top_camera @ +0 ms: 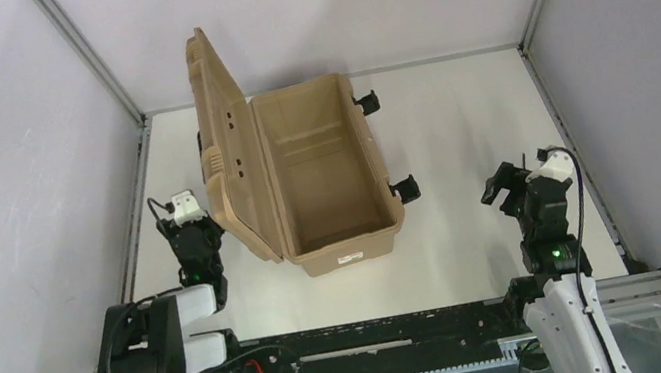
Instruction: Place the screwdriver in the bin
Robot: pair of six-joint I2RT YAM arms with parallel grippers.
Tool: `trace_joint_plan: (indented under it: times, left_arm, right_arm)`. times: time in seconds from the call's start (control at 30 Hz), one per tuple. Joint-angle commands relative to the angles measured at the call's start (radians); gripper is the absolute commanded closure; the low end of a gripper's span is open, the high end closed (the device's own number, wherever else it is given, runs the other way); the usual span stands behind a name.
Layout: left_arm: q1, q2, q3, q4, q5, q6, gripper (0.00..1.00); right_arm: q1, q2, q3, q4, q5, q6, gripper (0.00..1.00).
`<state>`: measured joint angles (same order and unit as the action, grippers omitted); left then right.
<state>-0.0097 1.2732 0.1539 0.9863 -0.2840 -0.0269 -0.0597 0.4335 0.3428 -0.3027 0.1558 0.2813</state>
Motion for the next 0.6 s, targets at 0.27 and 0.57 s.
trace_joint_plan:
  times: [0.27, 0.57]
  left_arm:
    - [0.007, -0.012, 0.040, 0.069, 0.005, 0.010, 0.00]
    - [0.007, -0.012, 0.040, 0.069, 0.005, 0.010, 0.00]
  right_arm:
    - [-0.047, 0.316, 0.340, -0.180, 0.108, 0.047, 0.01]
    - [-0.208, 0.827, 0.583, -0.314, -0.006, -0.058, 0.01]
